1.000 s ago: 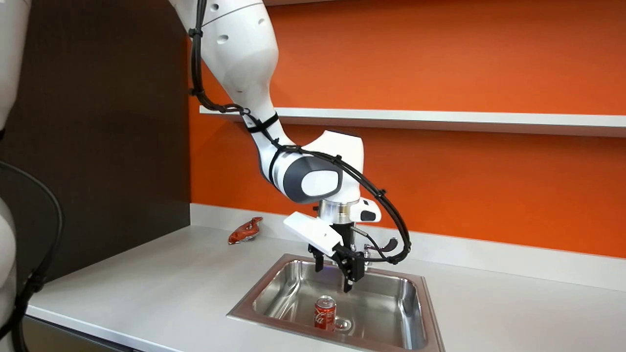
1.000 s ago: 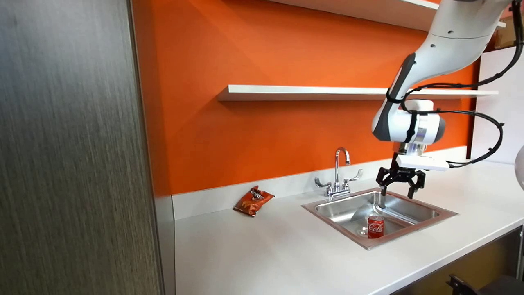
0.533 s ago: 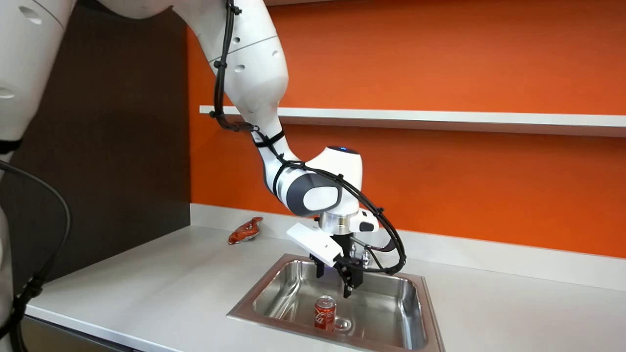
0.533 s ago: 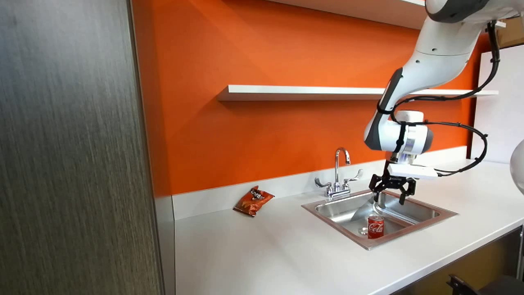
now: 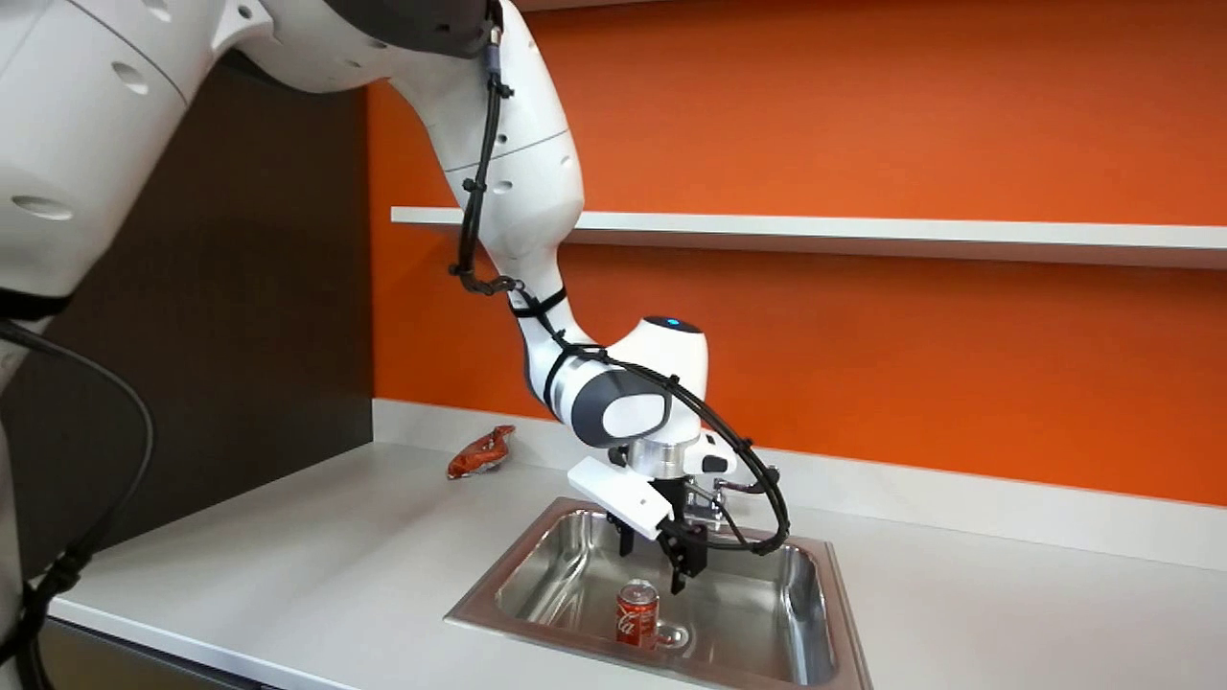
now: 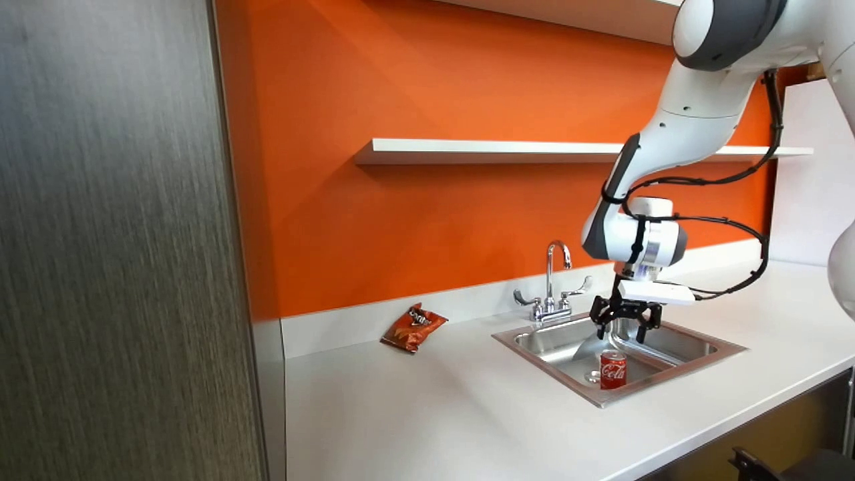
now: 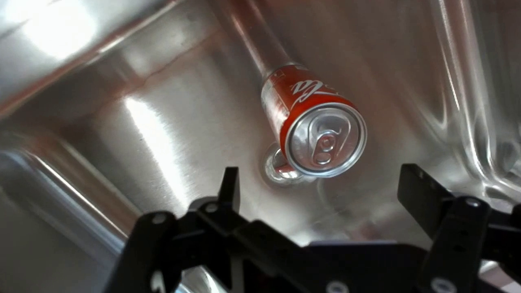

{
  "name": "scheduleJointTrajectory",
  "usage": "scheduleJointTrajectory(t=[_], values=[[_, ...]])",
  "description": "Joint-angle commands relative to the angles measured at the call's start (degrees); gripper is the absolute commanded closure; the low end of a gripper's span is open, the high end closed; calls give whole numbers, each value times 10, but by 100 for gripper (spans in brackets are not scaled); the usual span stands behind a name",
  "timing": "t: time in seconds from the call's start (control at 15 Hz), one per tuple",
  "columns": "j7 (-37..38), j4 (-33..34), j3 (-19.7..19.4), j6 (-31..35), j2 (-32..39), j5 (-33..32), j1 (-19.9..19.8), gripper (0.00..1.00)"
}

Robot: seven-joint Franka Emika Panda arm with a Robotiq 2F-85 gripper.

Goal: Remove the can from the sink

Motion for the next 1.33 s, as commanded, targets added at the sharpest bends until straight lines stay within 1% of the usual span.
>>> scheduleJointTrajectory(t=[0.0, 0.27, 0.73, 1.27], values=[[4, 31, 24, 5, 28, -12, -16, 0], [15, 42, 25, -1, 43, -28, -9, 0], [45, 38, 13, -11, 53, -77, 8, 0], [77, 39, 2, -13, 62, -112, 21, 0]])
